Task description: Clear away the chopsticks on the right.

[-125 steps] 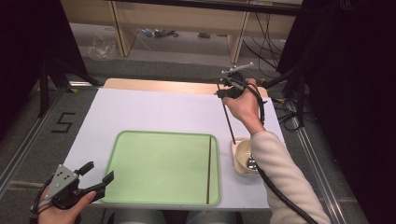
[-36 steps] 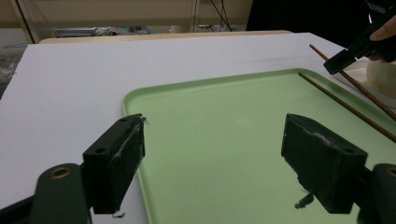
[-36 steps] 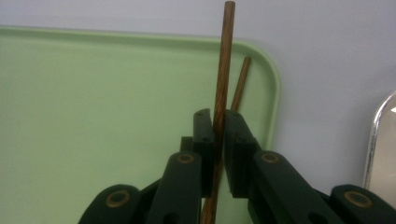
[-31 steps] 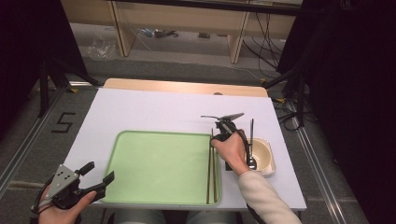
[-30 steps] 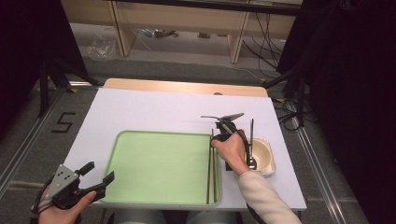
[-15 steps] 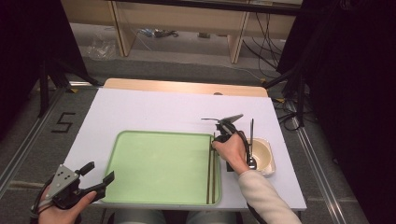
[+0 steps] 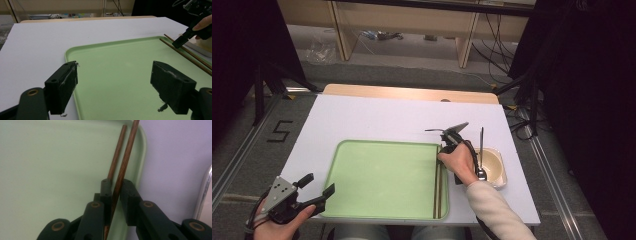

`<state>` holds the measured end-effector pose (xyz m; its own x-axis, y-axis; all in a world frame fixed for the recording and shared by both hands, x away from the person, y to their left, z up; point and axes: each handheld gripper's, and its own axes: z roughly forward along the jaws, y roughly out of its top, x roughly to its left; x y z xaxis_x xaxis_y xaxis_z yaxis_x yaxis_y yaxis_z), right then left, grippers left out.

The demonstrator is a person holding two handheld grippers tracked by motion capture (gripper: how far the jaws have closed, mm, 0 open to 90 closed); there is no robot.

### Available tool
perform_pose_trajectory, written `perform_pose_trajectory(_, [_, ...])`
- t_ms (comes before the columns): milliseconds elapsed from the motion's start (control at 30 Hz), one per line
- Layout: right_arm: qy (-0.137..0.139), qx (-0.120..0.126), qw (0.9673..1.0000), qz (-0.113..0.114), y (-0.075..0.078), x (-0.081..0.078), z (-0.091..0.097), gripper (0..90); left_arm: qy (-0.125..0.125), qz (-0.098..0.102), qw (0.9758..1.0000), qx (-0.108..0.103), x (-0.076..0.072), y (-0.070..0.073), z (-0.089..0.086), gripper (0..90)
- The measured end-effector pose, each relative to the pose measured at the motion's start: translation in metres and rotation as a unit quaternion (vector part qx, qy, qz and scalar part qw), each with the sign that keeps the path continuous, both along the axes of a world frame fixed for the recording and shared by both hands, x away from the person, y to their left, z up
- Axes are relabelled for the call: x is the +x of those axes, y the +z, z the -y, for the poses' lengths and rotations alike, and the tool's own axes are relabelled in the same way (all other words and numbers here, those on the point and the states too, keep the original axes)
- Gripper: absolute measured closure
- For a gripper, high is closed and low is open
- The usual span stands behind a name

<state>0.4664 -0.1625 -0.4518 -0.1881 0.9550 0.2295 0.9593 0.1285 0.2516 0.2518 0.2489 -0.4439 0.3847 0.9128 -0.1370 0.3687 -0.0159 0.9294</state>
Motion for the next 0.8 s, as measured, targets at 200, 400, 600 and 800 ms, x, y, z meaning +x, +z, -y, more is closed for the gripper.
perform_pose_trajectory(200, [0.006, -0.002, 1.0, 0.006, -0.003, 0.001, 0.0, 80.8, 0.0, -0.001, 1.0, 0.0, 0.0, 0.0, 0.0, 21.3])
perform_pose_trajectory(400, [0.037, -0.012, 0.999, 0.024, -0.005, 0.002, 0.001, 78.8, 0.0, -0.001, 1.0, -0.001, 0.0, 0.0, 0.0, 21.3])
perform_pose_trajectory(600, [0.029, -0.014, 0.9993, 0.019, -0.003, 0.0, -0.003, 75.6, -0.001, -0.002, 1.0, 0.0, 0.0, 0.0, 0.0, 21.3])
perform_pose_trajectory(800, [0.022, -0.016, 0.9991, 0.033, 0.008, -0.003, -0.004, 70.2, -0.002, -0.003, 1.0, -0.001, 0.0, -0.001, 0.0, 21.5])
